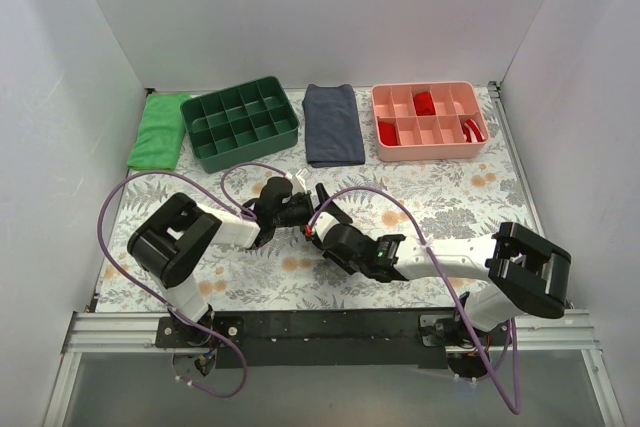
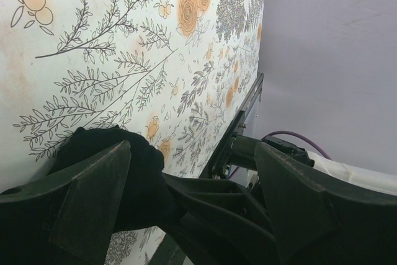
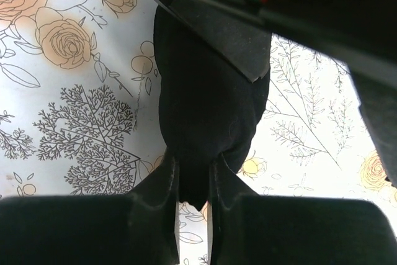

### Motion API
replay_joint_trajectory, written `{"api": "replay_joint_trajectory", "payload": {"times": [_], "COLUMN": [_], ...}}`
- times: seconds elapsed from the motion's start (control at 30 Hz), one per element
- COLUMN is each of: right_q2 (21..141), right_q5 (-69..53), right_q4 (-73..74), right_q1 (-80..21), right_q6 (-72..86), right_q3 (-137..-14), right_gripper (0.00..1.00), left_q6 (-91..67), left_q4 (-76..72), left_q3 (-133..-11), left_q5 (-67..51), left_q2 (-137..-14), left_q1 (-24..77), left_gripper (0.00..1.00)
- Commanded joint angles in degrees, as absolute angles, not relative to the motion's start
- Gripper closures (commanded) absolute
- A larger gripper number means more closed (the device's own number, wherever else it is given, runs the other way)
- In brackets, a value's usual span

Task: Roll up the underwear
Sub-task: Pick up the underwear from the center of the board.

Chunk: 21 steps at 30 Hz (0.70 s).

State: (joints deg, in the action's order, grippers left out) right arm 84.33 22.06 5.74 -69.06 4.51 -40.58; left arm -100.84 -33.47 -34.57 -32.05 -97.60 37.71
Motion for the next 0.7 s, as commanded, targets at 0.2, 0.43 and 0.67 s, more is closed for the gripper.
{"api": "replay_joint_trajectory", "payload": {"times": [0.2,0.43,0.67], "right_q2": [93.7,97.6,89.7], "right_q5": [15.1,12.6,14.4], "right_q4": [6.8,6.5,6.6], "right_q1": [-69.2,-68.9,-68.8], "right_q6": [11.0,13.5,16.8], "right_q3": [-39.6,-39.4,-37.5], "right_gripper": [0.83,0.99,0.99], "left_q6": [-99.9,-99.6,-98.3], "left_q4": [-27.1,-25.9,-21.7], "left_q3": [-31.8,-32.5,-34.0], "left_q5": [-33.9,-33.8,-30.8], "left_q2": [-100.0,-99.7,-97.4], "left_q1": [38.9,38.9,37.9], "left_gripper": [0.17,0.17,0.08]}}
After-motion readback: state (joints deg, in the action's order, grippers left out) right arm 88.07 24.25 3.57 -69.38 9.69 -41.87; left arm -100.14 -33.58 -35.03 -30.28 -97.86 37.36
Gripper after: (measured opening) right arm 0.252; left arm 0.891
